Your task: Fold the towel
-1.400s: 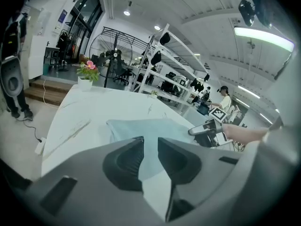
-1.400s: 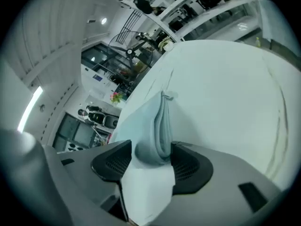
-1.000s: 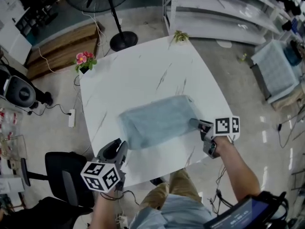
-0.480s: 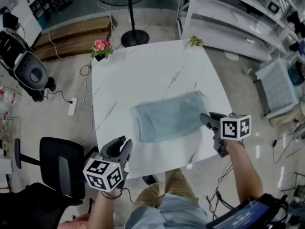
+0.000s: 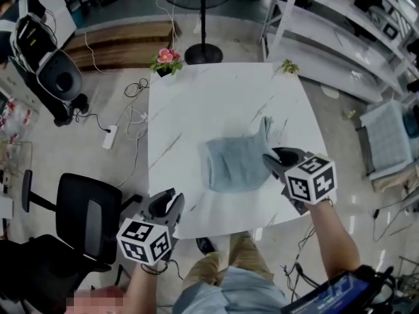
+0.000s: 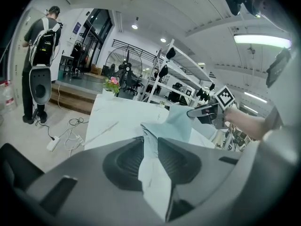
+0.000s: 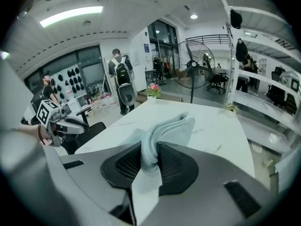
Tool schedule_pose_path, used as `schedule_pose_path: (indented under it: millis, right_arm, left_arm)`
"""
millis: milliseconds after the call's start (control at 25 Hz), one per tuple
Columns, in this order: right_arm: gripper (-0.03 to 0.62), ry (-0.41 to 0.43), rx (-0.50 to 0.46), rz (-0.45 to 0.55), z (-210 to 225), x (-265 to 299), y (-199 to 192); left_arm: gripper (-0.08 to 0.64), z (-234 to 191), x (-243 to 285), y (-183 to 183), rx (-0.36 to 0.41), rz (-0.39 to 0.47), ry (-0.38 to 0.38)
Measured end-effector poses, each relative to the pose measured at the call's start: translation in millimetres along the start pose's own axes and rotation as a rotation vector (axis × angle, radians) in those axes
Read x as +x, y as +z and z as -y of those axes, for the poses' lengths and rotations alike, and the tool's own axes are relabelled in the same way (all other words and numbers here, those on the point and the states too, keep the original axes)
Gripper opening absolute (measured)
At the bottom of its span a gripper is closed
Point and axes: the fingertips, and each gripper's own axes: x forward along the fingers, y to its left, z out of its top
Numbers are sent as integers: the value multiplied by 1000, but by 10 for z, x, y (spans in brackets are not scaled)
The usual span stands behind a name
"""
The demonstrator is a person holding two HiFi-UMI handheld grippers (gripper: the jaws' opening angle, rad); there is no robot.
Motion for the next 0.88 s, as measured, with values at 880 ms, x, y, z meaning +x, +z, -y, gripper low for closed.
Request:
schedule_pose_path:
  millis: [880]
  right_arm:
    - [101, 89, -377, -153, -1058, 1109, -249]
  left_arm:
    - [95, -243, -440, -333, -84, -1, 92]
